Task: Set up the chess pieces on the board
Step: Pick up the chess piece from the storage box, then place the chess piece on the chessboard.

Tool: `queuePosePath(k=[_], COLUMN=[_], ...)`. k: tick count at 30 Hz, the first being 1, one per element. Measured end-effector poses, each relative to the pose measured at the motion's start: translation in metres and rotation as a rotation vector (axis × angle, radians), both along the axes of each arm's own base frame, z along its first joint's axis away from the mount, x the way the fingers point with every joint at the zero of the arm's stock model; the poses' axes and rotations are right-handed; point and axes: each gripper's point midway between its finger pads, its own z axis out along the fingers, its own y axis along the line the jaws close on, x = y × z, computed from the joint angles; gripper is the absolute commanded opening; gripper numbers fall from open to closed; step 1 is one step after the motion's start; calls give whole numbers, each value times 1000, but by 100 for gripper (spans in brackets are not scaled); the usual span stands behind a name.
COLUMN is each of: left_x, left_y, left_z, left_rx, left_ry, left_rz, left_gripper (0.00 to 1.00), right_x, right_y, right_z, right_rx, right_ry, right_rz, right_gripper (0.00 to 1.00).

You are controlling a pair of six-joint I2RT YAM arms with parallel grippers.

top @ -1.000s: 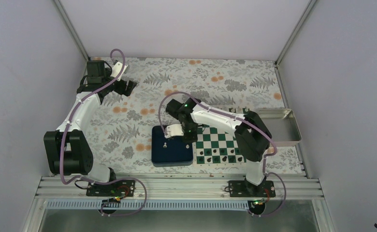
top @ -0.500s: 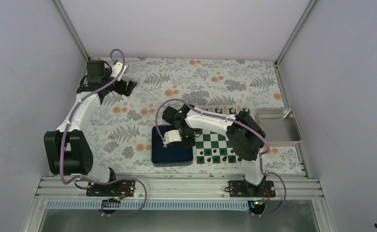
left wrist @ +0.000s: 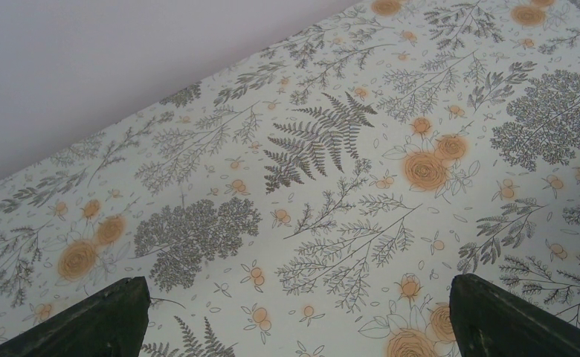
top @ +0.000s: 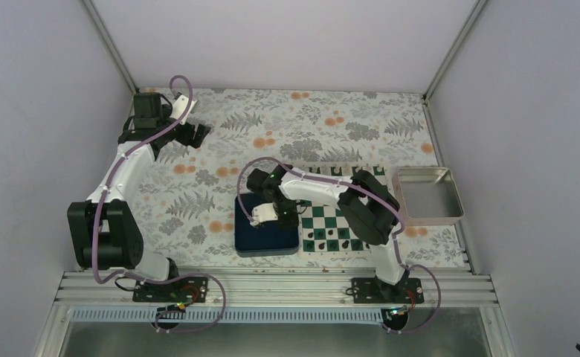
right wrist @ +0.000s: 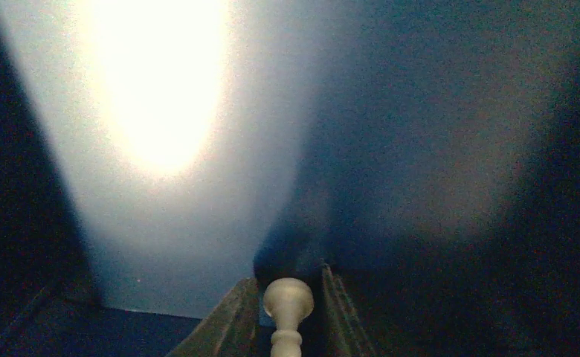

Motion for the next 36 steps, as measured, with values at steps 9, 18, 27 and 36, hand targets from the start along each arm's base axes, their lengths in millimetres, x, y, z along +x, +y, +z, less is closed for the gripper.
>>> queuePosePath(k=[9, 18, 27, 36], left_x=[0, 0, 0, 0], left_y=[0, 0, 0, 0], left_z=[0, 0, 0, 0], left_rx=[0, 0, 0, 0], left_ry=[0, 0, 0, 0], left_rz=[0, 0, 0, 0], left_gripper=[100, 100, 100, 100], right_x=[0, 11, 65, 138], right_y=[6, 28, 13, -120], right_z=[2, 30, 107, 140], right_rx=[-4, 73, 226, 262], right_ry=[-8, -41, -161, -261], right_rz=[15, 18, -114, -467], right_gripper=[4, 4, 4, 4])
